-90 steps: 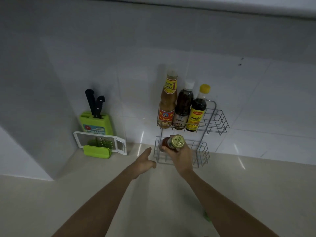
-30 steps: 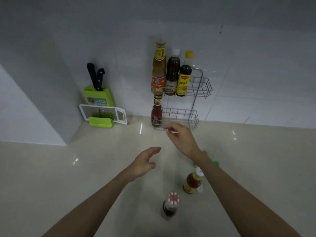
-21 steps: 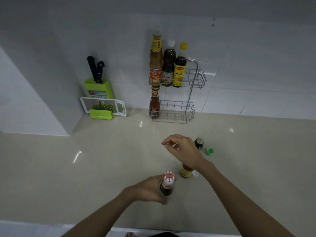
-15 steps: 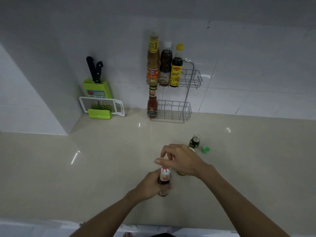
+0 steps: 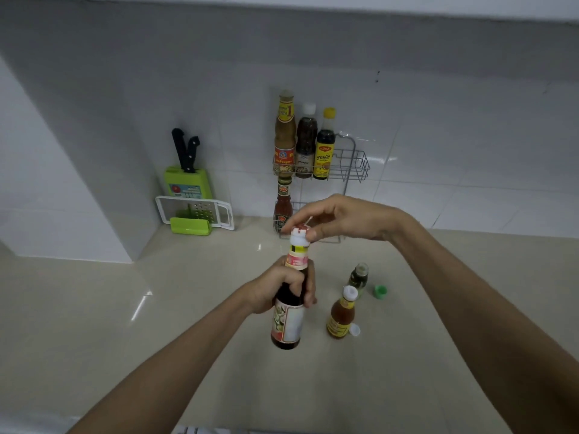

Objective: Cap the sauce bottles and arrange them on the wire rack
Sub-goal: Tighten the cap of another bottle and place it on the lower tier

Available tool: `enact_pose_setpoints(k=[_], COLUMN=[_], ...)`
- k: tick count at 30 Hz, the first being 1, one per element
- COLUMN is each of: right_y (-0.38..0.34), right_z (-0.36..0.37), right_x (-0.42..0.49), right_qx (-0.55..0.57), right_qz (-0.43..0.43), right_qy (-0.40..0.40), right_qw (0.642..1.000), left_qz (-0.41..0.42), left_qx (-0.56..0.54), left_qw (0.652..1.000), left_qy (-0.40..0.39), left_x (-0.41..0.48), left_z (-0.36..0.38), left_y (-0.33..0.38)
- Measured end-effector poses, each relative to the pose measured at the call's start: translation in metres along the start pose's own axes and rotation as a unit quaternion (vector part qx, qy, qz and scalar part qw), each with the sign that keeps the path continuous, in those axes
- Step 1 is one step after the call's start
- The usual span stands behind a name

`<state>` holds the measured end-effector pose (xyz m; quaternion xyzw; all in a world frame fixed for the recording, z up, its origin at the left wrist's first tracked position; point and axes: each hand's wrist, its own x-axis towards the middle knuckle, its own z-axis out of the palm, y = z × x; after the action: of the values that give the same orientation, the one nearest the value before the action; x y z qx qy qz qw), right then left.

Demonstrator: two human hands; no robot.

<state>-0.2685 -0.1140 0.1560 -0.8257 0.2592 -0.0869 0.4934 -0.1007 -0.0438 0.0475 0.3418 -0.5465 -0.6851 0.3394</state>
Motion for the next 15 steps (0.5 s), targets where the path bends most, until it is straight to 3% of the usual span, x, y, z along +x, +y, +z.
enact_pose_setpoints(k=[3,7,9,12,15], right_y=[-0.008,-0.004,0.0,0.003,0.002], right_z=[-0.01,0.007,0.02,0.028,0.029], right_x=[0.005,0.015,0.02,0.021,0.021], right_qx=[-0.038,-0.149,-0.289,-0.49,-0.5], right_qz=[0.015,0.026,-0.009,-0.08,-0.107], right_qy=[-0.014,0.063,0.12,0.174,0.198], right_qw=[0.999,0.986,0.95,0.851,0.836], left_qz=[-0.001,0.021,0.006,-0.029,-0.015], left_qx=[-0.013,0.022,0.019,0.003,0.021], left_qw=[1.0,0.996,0.999,0.999,0.999], left_qy=[0.01,0.08,0.046,-0.038,-0.032], left_x=[0.0,0.0,-0.001,-0.004,-0.002], left_z=[0.005,0.005,0.002,-0.001,-0.002], left_y=[0.002,-0.002,-0.001,0.006,0.01])
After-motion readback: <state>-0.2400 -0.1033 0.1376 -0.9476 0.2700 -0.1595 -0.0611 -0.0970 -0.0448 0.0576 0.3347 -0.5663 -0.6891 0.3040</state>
